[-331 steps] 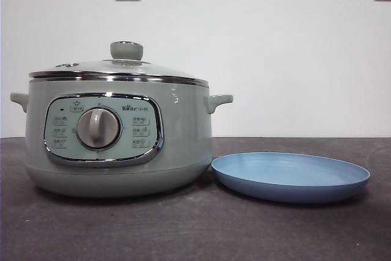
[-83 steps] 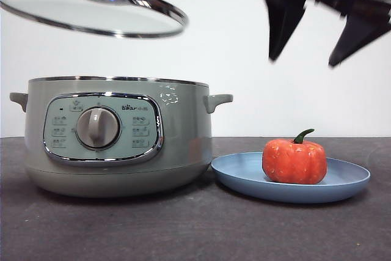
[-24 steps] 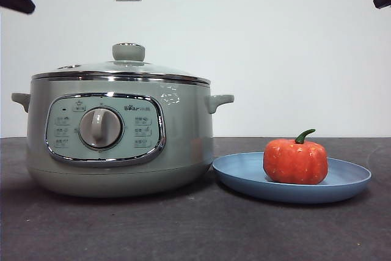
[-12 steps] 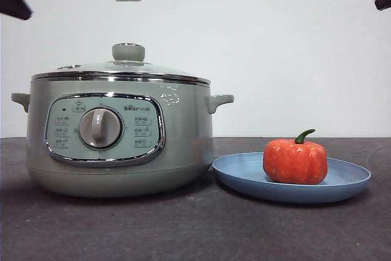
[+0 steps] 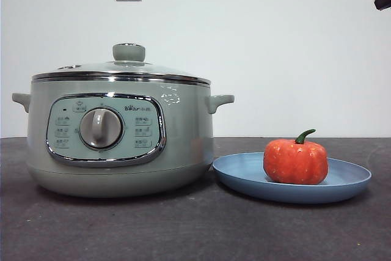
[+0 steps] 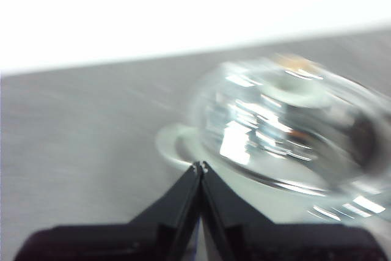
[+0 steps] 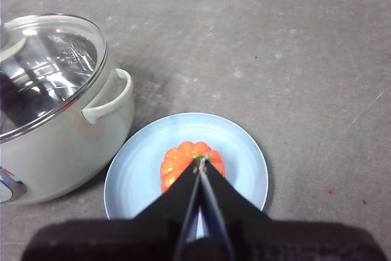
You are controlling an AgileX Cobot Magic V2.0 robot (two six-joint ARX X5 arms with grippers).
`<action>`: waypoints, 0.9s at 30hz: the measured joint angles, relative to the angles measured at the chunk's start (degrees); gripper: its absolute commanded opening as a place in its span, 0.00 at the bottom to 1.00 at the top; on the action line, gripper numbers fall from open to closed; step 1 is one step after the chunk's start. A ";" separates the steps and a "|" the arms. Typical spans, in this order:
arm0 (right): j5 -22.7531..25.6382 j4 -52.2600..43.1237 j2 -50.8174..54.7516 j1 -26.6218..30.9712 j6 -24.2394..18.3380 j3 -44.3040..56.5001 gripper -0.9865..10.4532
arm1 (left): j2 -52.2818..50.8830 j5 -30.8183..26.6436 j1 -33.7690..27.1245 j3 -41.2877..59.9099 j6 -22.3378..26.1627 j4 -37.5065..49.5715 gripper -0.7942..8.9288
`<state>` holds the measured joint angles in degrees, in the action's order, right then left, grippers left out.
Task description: Take the pumpkin out from the steamer,put the pumpkin in the blue plate,close the lid
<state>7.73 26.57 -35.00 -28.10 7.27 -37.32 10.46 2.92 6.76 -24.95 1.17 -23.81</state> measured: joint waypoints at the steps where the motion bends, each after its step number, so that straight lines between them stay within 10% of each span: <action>1: 0.00 0.00 0.00 0.00 0.02 0.00 0.08 | -1.38 0.20 -1.51 2.01 -0.02 1.75 0.08; 12: -0.02 0.00 0.00 0.00 0.04 0.00 0.08 | -8.00 0.28 -5.99 21.46 -0.83 14.53 0.08; 27: -0.02 0.00 0.00 0.00 0.04 0.00 0.08 | -8.57 0.24 -6.01 23.50 -1.20 12.35 0.08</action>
<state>7.70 26.57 -35.00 -28.10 7.31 -37.32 1.89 3.16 0.75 -1.45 -0.03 -11.46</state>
